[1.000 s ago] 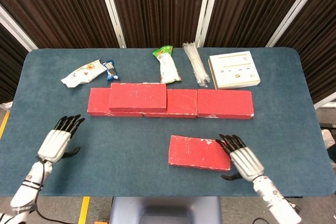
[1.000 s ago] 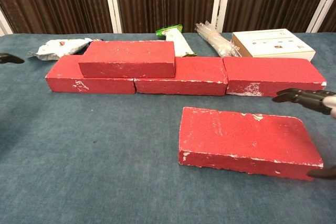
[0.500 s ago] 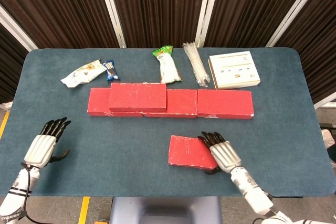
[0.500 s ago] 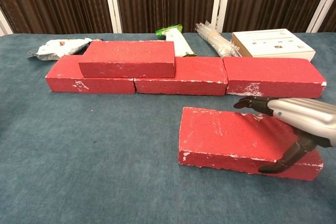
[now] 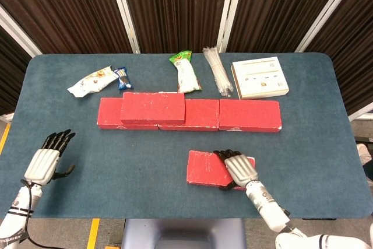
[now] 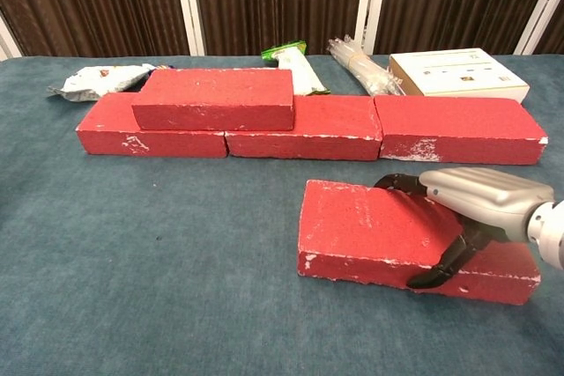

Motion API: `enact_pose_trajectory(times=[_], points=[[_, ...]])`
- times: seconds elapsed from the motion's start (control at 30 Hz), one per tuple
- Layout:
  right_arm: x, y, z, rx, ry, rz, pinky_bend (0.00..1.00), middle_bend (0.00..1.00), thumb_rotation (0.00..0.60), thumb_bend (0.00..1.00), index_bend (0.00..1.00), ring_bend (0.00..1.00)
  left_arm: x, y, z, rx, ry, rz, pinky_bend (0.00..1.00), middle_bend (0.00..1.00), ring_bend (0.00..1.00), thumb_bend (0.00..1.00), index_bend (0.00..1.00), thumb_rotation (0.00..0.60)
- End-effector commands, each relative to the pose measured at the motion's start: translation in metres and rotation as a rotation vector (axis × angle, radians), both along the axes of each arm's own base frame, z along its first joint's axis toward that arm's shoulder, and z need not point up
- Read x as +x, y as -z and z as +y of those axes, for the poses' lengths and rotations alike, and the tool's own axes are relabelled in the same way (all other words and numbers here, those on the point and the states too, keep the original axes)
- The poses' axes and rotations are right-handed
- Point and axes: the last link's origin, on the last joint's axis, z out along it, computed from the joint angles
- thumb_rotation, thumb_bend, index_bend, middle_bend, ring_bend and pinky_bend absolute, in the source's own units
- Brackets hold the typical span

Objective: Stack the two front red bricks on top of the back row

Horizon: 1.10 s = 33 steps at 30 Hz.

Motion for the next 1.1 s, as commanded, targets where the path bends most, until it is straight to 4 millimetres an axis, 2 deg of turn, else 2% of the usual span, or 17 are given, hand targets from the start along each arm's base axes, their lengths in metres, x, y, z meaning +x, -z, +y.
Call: enact_pose_trajectory(times=[0.03,0.2,0.3,0.47,0.63,0.73,0.93,1.1], points=[[0.001,-0.002,-0.002,-0.015,-0.001,-0.008,0.47,0.46,0.6,0.27,0.57,0.38,0.0,0.0,0.0,0.002,0.002,0.003,0.04,0.0,0.0,0.3,0.0,0.6],[0.006,-0.016,-0.012,-0.065,-0.032,-0.03,0.47,0.48,0.6,0.3,0.6,0.4,0.001,0.001,-0.002,0.008,0.003,0.012,0.04,0.0,0.0,0.3,0.0,0.6],[0.014,-0.025,-0.029,-0.111,-0.113,-0.029,0.47,0.48,0.6,0.3,0.6,0.4,0.001,0.001,-0.003,0.011,0.004,0.02,0.04,0.0,0.0,0.3,0.0,0.6],[0.029,-0.049,-0.068,-0.176,-0.252,-0.009,0.47,0.49,0.6,0.3,0.62,0.42,0.0,0.003,-0.001,0.021,-0.004,0.044,0.04,0.0,0.0,0.3,0.0,0.6],[0.046,-0.079,-0.11,-0.215,-0.281,-0.059,0.47,0.49,0.6,0.3,0.62,0.42,0.0,0.005,0.0,0.037,-0.01,0.068,0.04,0.0,0.0,0.3,0.0,0.6],[0.055,-0.09,-0.132,-0.211,-0.296,-0.041,0.47,0.49,0.6,0.3,0.62,0.42,0.0,0.007,0.0,0.046,-0.012,0.084,0.04,0.0,0.0,0.3,0.0,0.6],[0.055,-0.094,-0.177,-0.181,-0.251,0.024,0.47,0.49,0.6,0.3,0.61,0.42,-0.002,0.01,0.002,0.052,-0.026,0.113,0.04,0.0,0.0,0.3,0.0,0.6],[0.043,-0.092,-0.204,-0.176,-0.196,0.059,0.47,0.49,0.6,0.31,0.6,0.42,-0.004,0.012,0.005,0.057,-0.04,0.128,0.04,0.0,0.0,0.3,0.0,0.6]])
